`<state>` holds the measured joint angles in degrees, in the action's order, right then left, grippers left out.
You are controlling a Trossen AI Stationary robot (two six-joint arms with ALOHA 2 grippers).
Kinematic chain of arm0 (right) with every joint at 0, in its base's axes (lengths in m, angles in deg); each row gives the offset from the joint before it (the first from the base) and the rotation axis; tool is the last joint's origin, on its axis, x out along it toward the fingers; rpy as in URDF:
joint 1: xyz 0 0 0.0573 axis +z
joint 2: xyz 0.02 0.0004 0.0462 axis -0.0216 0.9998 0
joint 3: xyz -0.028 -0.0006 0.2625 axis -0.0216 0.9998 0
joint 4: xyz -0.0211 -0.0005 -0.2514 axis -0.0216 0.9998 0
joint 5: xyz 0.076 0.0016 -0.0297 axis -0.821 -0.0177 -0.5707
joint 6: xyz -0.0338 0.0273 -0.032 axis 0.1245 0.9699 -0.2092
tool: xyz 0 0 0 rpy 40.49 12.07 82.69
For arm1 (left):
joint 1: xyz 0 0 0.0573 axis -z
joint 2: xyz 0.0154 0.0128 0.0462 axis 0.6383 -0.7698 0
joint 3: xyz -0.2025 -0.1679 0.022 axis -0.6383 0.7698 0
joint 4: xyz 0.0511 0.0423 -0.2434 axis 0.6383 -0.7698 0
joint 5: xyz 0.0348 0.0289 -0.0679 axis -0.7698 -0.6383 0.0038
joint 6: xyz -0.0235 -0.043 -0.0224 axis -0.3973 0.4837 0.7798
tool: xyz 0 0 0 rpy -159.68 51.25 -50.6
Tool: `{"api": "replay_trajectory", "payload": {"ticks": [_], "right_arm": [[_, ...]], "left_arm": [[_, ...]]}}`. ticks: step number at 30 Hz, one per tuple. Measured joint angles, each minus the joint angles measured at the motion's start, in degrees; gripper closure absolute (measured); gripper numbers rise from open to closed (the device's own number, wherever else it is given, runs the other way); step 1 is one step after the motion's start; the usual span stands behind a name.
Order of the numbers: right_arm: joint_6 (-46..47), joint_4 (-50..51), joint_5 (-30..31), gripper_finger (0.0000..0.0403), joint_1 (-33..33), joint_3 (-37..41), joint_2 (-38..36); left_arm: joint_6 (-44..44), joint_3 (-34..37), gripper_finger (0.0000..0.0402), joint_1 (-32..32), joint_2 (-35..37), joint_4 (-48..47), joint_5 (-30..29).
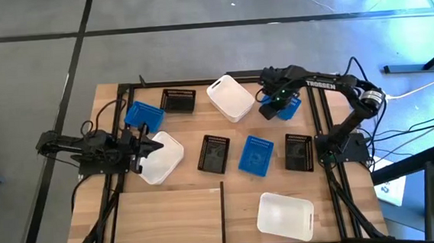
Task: Stack baskets on shelf by color
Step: Put the top right blue bin on the shelf
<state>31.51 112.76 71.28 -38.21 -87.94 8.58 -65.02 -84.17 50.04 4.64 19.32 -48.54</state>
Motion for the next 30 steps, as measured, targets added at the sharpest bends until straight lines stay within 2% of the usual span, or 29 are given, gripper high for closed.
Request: {"api": "replay_trajectory", "payload": {"ticks": [7, 30], "right_arm": [[-0.21, -0.13, 3.8, 0.0323, 0.0, 0.0, 1.86], [1.52, -2.15, 6.95, 0.0323, -0.04, 0.02, 1.86]], "left_arm": [[0.0, 0.0, 0.0401, 0.0, 0.0, 0.16, -0.01], [0.0, 0.0, 0.0401, 0.0, 0.0, 0.05, 0.01]]}}
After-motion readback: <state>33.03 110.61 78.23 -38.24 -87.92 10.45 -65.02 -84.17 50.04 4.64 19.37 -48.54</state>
